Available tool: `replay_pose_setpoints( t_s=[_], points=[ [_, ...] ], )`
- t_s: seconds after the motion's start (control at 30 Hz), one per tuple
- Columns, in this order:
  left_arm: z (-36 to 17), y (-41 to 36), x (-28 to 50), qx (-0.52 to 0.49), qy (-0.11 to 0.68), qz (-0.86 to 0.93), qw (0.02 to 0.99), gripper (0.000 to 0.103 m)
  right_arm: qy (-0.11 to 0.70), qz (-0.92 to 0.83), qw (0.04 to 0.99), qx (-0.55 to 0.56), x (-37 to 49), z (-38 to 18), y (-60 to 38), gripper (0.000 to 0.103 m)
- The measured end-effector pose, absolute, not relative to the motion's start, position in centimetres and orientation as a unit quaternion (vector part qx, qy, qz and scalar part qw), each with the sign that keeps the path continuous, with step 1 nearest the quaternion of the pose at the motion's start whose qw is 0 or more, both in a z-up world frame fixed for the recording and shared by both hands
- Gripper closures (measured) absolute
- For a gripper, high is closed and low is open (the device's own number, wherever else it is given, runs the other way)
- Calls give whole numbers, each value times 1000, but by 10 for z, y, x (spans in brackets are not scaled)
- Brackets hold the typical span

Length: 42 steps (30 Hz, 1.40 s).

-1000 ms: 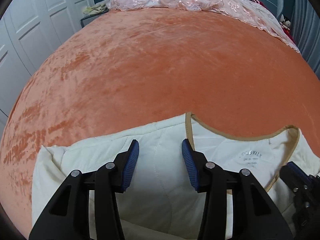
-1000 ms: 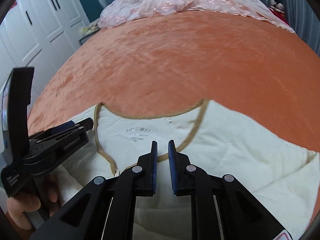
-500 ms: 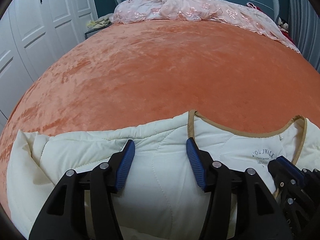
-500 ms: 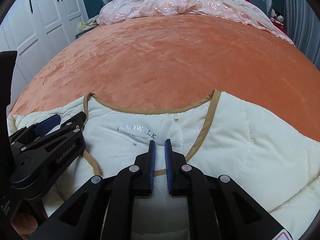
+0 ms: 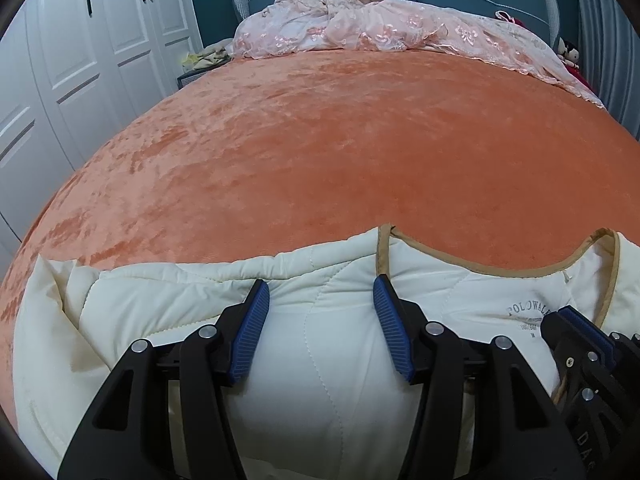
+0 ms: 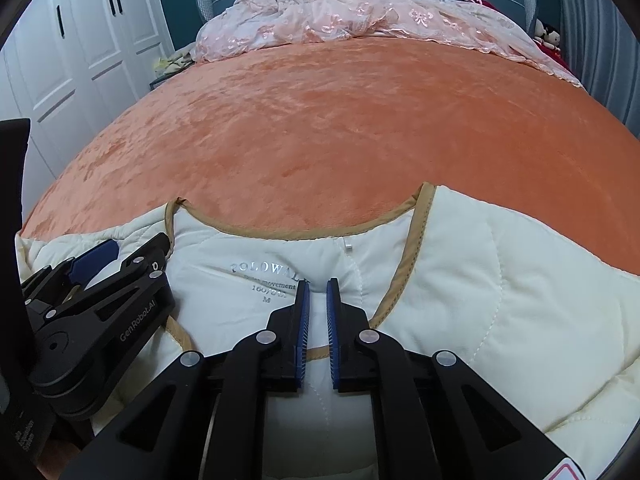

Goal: Fold large clothes
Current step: 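Fold the collar end over toward the hem with both tools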

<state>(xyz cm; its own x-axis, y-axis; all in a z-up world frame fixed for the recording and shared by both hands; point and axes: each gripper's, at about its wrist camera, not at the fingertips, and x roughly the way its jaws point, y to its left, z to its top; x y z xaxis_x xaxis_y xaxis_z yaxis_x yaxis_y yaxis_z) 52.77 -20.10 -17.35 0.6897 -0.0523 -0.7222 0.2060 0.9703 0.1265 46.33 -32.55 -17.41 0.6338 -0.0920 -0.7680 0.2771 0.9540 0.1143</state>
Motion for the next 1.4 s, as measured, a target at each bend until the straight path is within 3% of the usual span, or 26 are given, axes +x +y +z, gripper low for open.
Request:
replay_pose_setpoints(
  t_s=[0.13,0.2,0.27,0.33,0.4,0.47,0.7,1.0,1.03,1.07,1.1,1.13,1.17,1.2,1.4],
  points=[
    [-157,-196,526,113,419,-57,899,42,390,-163,899,112,439,-135,-335,98],
    [-139,-171,512,80,436,-47,895,42,326,-180,919,132,396,-90,-342,87],
    [-119,-137,487,36,439,-62,896,42,305,-177,925,144,348,-58,-350,86],
    [-100,-96,453,17,440,-57,896,34,297,-169,926,158,286,-39,-356,78],
    [-90,-52,414,7,447,-60,892,28,301,-160,924,172,221,-34,-360,57],
    [-87,-12,376,5,461,-52,886,25,326,-161,916,169,157,-38,-358,48],
    [-96,105,248,-11,506,-24,862,14,430,-195,852,227,-18,-81,-343,39],
    [-131,158,185,-133,557,-48,818,14,466,-173,804,327,-52,-139,-331,36],
    [-131,156,184,-130,559,-55,817,15,459,-174,808,326,-53,-140,-328,36],
    [-133,152,181,-127,562,-57,815,27,454,-177,811,324,-52,-141,-325,36],
    [-133,149,180,-130,564,-66,813,49,452,-182,811,325,-50,-142,-323,37],
    [-133,146,180,-132,568,-74,809,55,446,-183,814,325,-49,-141,-322,42],
    [-129,142,180,-127,567,-74,810,71,443,-177,815,330,-48,-139,-321,71],
    [-125,137,179,-126,565,-87,811,92,446,-170,811,339,-46,-138,-321,91],
    [-66,135,154,-85,518,-121,842,95,433,-136,843,289,-58,-82,-309,97]
  ],
)
